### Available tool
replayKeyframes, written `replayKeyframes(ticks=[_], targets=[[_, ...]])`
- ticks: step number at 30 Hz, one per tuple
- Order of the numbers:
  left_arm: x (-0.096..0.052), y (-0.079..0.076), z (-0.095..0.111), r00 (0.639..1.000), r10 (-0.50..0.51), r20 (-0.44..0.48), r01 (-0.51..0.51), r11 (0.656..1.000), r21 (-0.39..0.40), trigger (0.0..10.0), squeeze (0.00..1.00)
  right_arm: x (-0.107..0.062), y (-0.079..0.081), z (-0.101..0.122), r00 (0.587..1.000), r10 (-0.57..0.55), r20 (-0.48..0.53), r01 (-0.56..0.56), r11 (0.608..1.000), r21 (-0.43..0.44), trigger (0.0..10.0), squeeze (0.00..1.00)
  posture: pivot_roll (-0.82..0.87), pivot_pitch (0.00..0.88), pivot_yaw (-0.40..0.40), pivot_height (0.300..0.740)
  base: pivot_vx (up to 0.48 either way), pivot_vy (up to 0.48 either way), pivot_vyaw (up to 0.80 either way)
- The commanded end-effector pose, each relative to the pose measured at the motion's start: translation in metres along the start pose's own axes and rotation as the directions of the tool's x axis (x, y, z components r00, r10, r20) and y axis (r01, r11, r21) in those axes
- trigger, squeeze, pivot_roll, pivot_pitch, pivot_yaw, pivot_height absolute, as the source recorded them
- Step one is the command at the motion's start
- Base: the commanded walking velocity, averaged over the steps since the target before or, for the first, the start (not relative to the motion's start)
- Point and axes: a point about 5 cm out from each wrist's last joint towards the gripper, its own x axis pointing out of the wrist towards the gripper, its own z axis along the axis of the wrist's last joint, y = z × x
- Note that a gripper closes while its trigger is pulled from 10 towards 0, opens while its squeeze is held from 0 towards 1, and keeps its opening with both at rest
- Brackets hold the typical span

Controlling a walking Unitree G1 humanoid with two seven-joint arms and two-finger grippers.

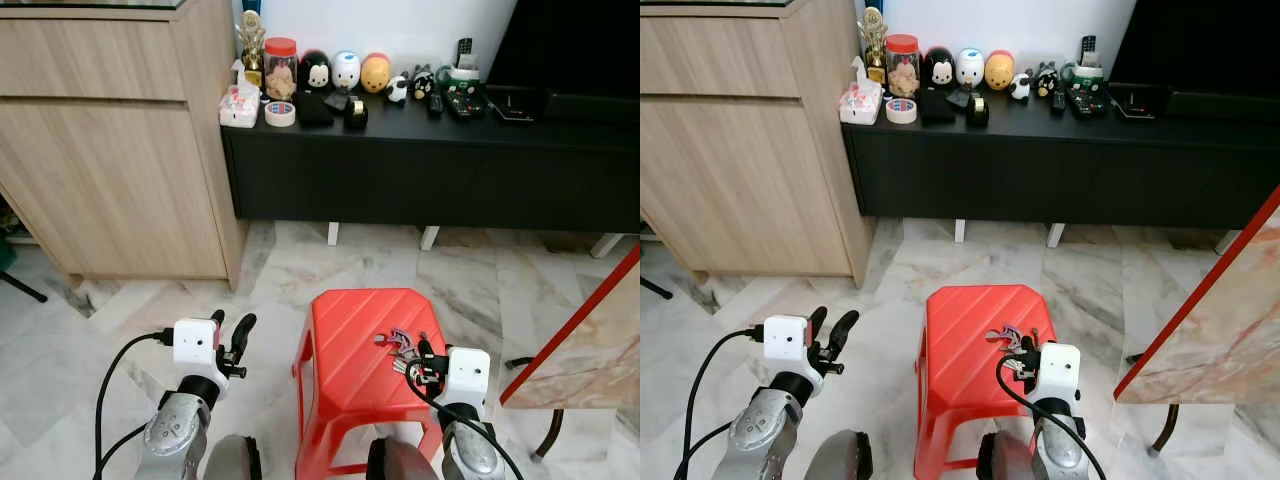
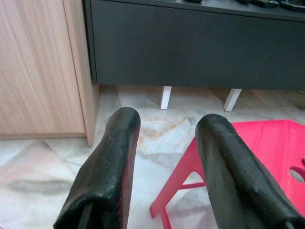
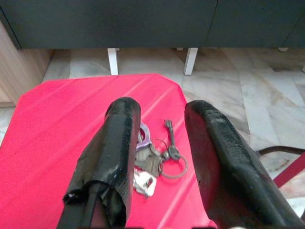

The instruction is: Hang keys on a hook

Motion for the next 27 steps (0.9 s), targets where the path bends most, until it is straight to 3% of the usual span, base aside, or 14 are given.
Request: replayKeyframes(ticks=[1,15,20,23,27], targets=[[0.001,0.0,0.0,1.0,0.003,-0.003,-0.003,1.0,-0.001,10.0,0.0,0.0,0.0,0.0,1.0,0.002,-0.003,-0.002,1.0,-0.005,10.0,0.0,0.07,0.058,-0.081,0.616,0.251,0.0,0.0],[0.002,-0.002,-0.001,1.0,0.001,-0.001,-0.001,1.0,-0.002,10.0,0.0,-0.002,0.0,-0.003,1.0,0.003,-0.014,-0.003,1.0,0.0,10.0,0.0,0.07,0.062,-0.08,0.616,0.267,0.0,0.0],[0.002,-0.002,-0.001,1.0,0.003,-0.003,-0.003,1.0,-0.001,10.0,0.0,-0.002,0.0,-0.006,0.999,0.008,-0.035,-0.008,1.0,-0.012,10.0,0.0,0.07,0.065,-0.081,0.616,0.0,0.0,0.0],[0.002,-0.003,-0.001,1.0,0.002,-0.003,-0.002,1.0,0.0,10.0,0.0,-0.002,-0.002,-0.017,0.993,0.0,-0.119,-0.011,0.996,-0.087,10.0,0.0,0.07,0.066,-0.081,0.616,0.0,0.0,0.0],[0.002,-0.003,-0.001,1.0,-0.002,-0.004,0.002,1.0,-0.001,10.0,0.0,-0.003,-0.004,-0.029,0.978,-0.002,-0.208,-0.023,0.993,-0.117,10.0,0.0,0.07,0.067,-0.081,0.616,0.0,0.0,0.0]])
